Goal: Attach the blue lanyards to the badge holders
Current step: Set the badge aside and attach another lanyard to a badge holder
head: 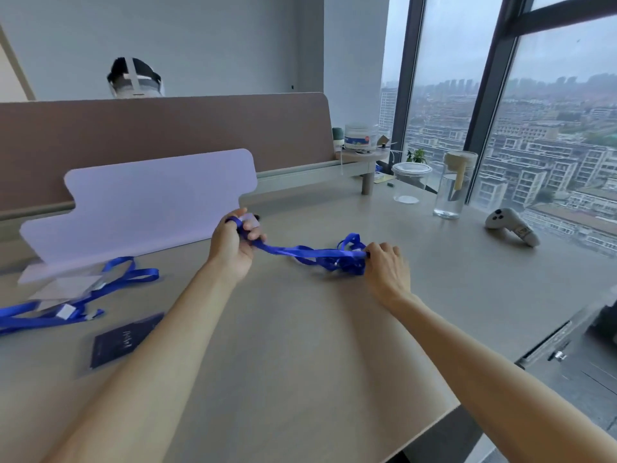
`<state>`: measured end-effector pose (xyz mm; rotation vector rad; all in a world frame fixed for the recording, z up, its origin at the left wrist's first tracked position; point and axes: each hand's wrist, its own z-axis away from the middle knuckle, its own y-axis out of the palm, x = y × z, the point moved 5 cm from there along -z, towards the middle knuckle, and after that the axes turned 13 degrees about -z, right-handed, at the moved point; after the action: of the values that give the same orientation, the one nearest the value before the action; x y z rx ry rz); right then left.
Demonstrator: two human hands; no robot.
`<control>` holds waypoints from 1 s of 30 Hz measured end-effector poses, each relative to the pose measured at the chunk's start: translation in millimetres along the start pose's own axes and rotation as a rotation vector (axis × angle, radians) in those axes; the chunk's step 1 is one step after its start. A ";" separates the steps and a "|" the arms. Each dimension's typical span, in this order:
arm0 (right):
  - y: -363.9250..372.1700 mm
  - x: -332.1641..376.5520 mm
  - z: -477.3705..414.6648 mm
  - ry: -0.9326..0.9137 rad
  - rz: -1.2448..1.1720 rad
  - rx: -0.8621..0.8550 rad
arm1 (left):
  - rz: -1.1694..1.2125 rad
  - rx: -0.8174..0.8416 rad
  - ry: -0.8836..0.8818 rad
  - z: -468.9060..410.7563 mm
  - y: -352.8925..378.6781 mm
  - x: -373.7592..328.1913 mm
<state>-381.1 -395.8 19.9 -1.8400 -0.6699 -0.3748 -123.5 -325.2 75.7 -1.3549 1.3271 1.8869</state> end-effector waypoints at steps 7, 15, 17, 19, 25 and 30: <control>-19.2 50.8 -3.0 0.182 -0.772 0.045 | -1.142 0.261 0.163 22.2 -3.9 30.9; 23.1 103.0 37.5 -0.099 -0.561 0.500 | -1.425 0.278 0.279 32.3 -30.1 30.5; 36.6 102.3 50.2 -0.146 -0.500 0.504 | -1.405 0.227 0.279 37.5 -57.0 23.4; 50.3 107.3 59.0 -0.170 -0.445 0.542 | -1.437 0.233 0.288 45.9 -85.9 19.6; 87.7 174.8 84.1 -0.290 -0.130 0.541 | -1.563 0.017 0.259 73.9 -181.8 3.2; 118.8 228.4 126.3 -0.543 -0.252 0.546 | -1.650 -0.042 0.260 102.9 -228.6 -14.9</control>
<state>-135.9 -247.4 10.8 -1.3270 -1.2454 0.1567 17.2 -133.5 -5.3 -1.7851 -0.0539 0.5660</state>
